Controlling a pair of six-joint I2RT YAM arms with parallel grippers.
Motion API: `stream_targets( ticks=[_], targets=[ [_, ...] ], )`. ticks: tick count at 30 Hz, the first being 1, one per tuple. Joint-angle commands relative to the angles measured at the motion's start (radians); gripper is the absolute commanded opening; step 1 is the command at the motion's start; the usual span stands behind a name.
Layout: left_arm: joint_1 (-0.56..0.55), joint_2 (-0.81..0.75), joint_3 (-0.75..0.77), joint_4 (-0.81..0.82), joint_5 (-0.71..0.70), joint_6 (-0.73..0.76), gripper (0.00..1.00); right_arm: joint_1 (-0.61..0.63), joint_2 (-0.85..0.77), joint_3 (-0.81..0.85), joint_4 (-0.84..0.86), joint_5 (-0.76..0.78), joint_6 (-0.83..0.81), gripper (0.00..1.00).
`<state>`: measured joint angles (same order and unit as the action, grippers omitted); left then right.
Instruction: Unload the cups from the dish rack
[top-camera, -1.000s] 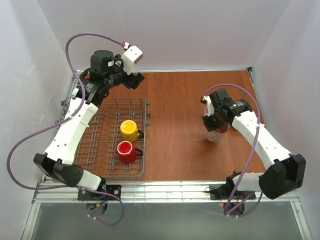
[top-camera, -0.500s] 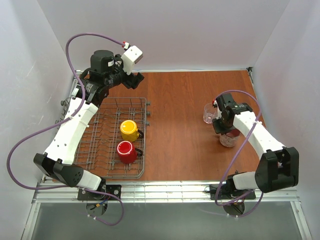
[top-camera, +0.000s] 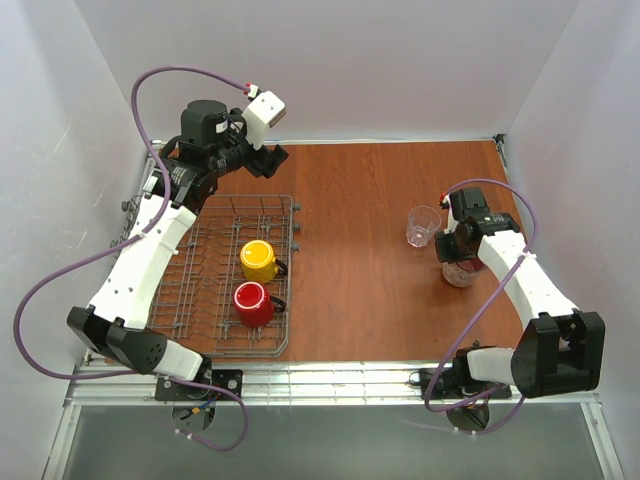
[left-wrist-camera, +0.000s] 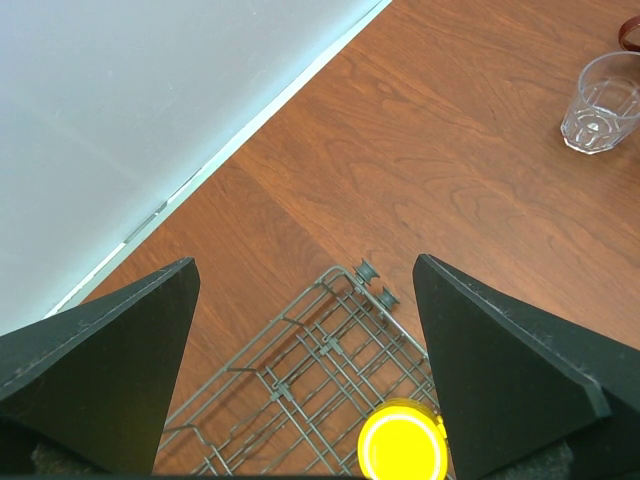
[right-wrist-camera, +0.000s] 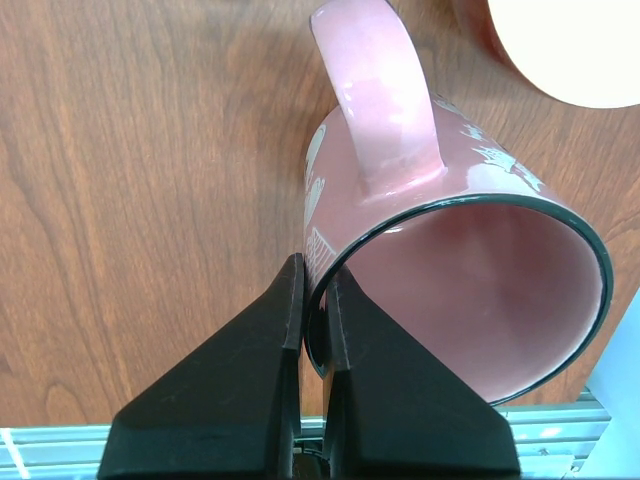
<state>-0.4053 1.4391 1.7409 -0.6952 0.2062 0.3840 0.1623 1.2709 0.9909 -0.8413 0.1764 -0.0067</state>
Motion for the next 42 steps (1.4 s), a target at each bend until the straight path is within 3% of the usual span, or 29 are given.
stream_targets(
  ticks=[1, 11, 17, 23, 25, 30, 32, 36, 37, 39, 42],
  targets=[
    [-0.001, -0.023, 0.031, 0.006, 0.001, 0.001, 0.82, -0.012, -0.002, 0.002, 0.053, 0.023, -0.001, 0.01],
    [-0.001, -0.022, 0.002, -0.004, -0.005, 0.018, 0.82, -0.015, 0.021, -0.017, 0.064, 0.012, -0.001, 0.02],
    [-0.001, -0.003, 0.002, -0.052, -0.017, 0.035, 0.83, -0.017, 0.015, -0.017, 0.065, 0.0, -0.001, 0.08],
    [0.0, 0.012, -0.001, -0.119, -0.028, 0.072, 0.84, -0.017, -0.005, -0.008, 0.064, -0.009, -0.001, 0.37],
    [-0.001, 0.027, 0.012, -0.16, -0.028, 0.114, 0.83, -0.015, -0.019, 0.005, 0.061, -0.014, -0.001, 0.43],
    [-0.001, 0.095, 0.029, -0.444, 0.009, 0.274, 0.66, -0.017, -0.056, 0.06, 0.025, -0.049, -0.004, 0.6],
    [-0.001, 0.106, -0.035, -0.515, -0.019, 0.366, 0.62, -0.017, -0.082, 0.095, 0.015, -0.051, -0.009, 0.62],
    [-0.003, 0.054, -0.236, -0.535, 0.036, 0.597, 0.58, -0.017, -0.12, 0.135, 0.007, -0.078, -0.022, 0.65],
    [-0.004, 0.031, -0.288, -0.511, 0.097, 0.712, 0.58, -0.017, -0.128, 0.138, 0.01, -0.084, -0.026, 0.65],
    [-0.006, -0.046, -0.427, -0.453, 0.156, 0.803, 0.58, -0.017, -0.13, 0.135, 0.01, -0.089, -0.029, 0.65],
    [-0.009, -0.007, -0.463, -0.408, 0.237, 0.872, 0.57, -0.017, -0.127, 0.118, 0.011, -0.095, -0.032, 0.65]
  ],
)
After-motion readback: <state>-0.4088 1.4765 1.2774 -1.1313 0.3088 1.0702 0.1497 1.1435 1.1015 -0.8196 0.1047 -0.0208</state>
